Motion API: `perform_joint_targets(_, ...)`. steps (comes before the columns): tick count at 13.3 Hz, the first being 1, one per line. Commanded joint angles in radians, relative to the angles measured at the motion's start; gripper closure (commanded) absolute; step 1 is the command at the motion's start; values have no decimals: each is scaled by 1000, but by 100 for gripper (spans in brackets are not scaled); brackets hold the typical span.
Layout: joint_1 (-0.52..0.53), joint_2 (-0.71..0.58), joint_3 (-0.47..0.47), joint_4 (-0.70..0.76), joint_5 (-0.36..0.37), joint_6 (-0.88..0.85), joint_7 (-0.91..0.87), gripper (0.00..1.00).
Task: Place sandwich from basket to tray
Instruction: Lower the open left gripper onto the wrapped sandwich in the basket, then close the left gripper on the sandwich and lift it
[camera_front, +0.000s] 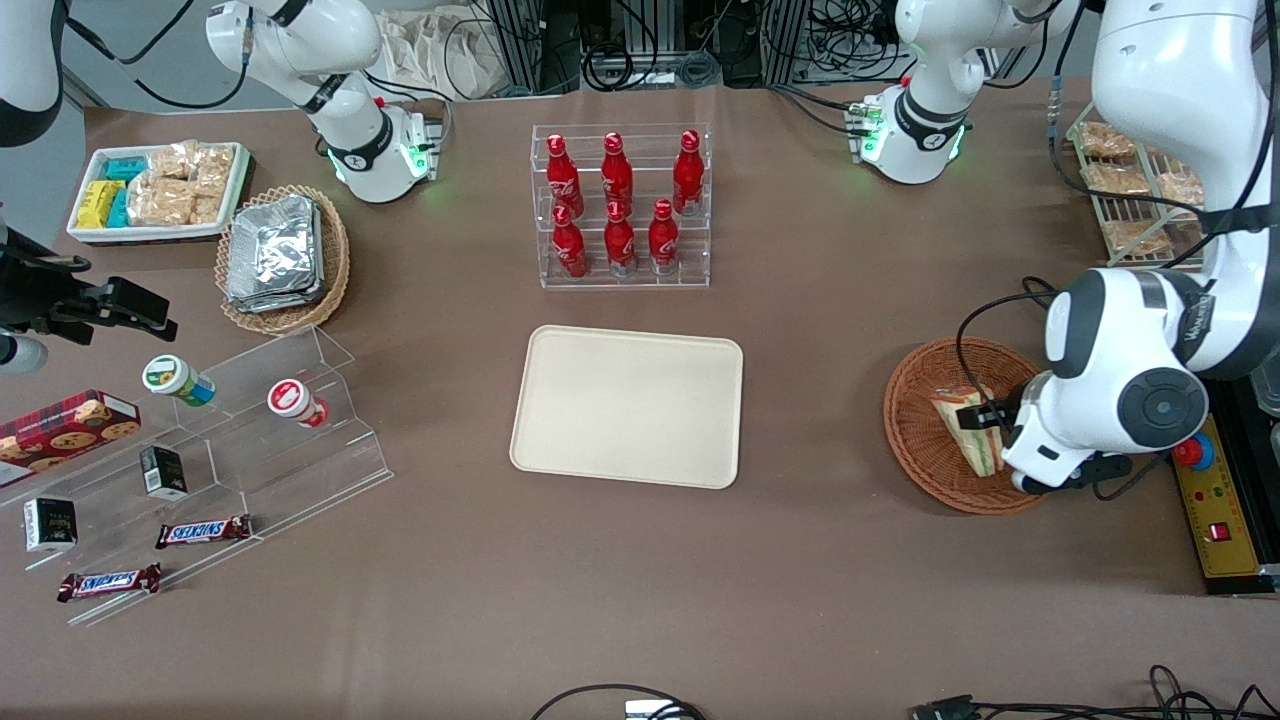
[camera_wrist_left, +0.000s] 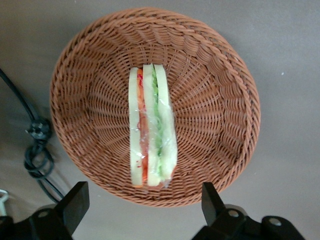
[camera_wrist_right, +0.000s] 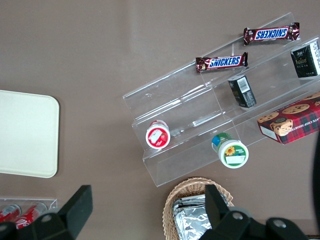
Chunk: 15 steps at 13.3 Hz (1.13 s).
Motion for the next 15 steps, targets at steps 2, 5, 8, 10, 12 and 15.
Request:
perform_joint_targets(2, 8, 47, 3, 6, -22, 29, -42, 1)
perform_joint_targets(5, 10, 61, 4, 1, -22, 39, -39, 1)
perform_joint_targets(8, 10, 98, 7, 1, -19, 79, -39, 0)
perform_joint_targets(10, 19, 110, 10, -2, -19, 101, -39, 0)
perform_joint_targets(12, 27, 118, 9, -16, -16, 108, -37, 0)
perform_joint_targets(15, 30, 113, 9, -76, -18, 173, -37, 0)
